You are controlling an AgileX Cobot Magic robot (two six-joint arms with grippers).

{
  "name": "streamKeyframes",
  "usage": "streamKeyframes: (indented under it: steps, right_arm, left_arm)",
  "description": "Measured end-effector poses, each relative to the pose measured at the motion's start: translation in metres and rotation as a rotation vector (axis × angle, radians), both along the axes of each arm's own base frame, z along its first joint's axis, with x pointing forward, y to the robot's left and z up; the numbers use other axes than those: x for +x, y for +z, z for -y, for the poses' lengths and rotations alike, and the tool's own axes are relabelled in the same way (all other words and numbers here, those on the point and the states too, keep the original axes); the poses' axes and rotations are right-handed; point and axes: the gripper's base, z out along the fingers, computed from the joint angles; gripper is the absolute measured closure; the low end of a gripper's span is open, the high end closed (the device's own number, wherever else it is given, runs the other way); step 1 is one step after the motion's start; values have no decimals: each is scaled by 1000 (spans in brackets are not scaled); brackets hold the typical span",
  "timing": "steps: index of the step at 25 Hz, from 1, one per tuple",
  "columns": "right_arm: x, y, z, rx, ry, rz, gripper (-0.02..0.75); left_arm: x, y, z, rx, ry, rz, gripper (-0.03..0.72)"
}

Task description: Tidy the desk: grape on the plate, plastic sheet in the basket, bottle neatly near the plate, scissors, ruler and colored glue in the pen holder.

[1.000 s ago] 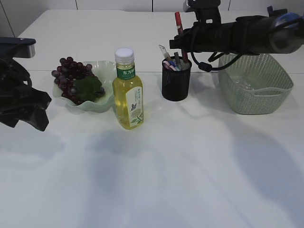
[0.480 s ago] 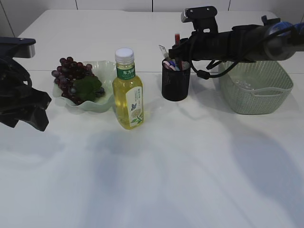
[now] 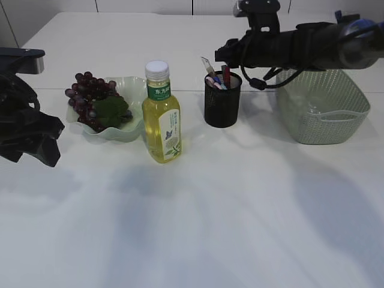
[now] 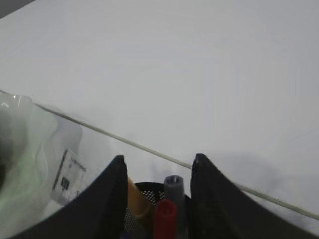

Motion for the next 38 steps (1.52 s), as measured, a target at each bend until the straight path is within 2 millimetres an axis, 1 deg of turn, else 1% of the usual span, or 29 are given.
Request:
streamKeyframes:
  steps: [1,7,10,13,15,17,19,21,26,33,38]
  right_arm:
    - [0,5,2,7,-20,1,391]
    - [-10,57,8,42,-78,78,391]
    - [-14,71,9,40,-77,106,391]
    - [-16,68,10,-17,-67,109,391]
    - [-17,59,13,-65,-74,94,391]
    - [-18,55,14,-144,-60,106,391]
    - [-18,53,15,-248,-34,140,391]
    - [-17,53,17,-307,-26,159,391]
    - [-18,52,18,-326,-29,159,391]
    - [-17,52,18,-258,-63,137,392]
    - [-16,51,25,-274,-141,116,392]
  left_arm:
    - [0,0,0,1,0,-4,220]
    - [-2,-1,-1,8,0,-25,221]
    - [-3,-1,-1,10,0,-32,221]
    - [-3,-1,-1,10,0,-33,221]
    - [-3,-1,-1,10,0,-33,221]
    - [-3,-1,-1,11,0,-35,221]
    - [-3,-1,-1,11,0,-37,221]
    - [-4,-1,-1,13,0,-41,225]
    - [-5,-1,-2,18,0,-58,232]
    - [-5,-1,-2,19,0,-62,250]
    - [-5,-1,-2,19,-2,-61,251]
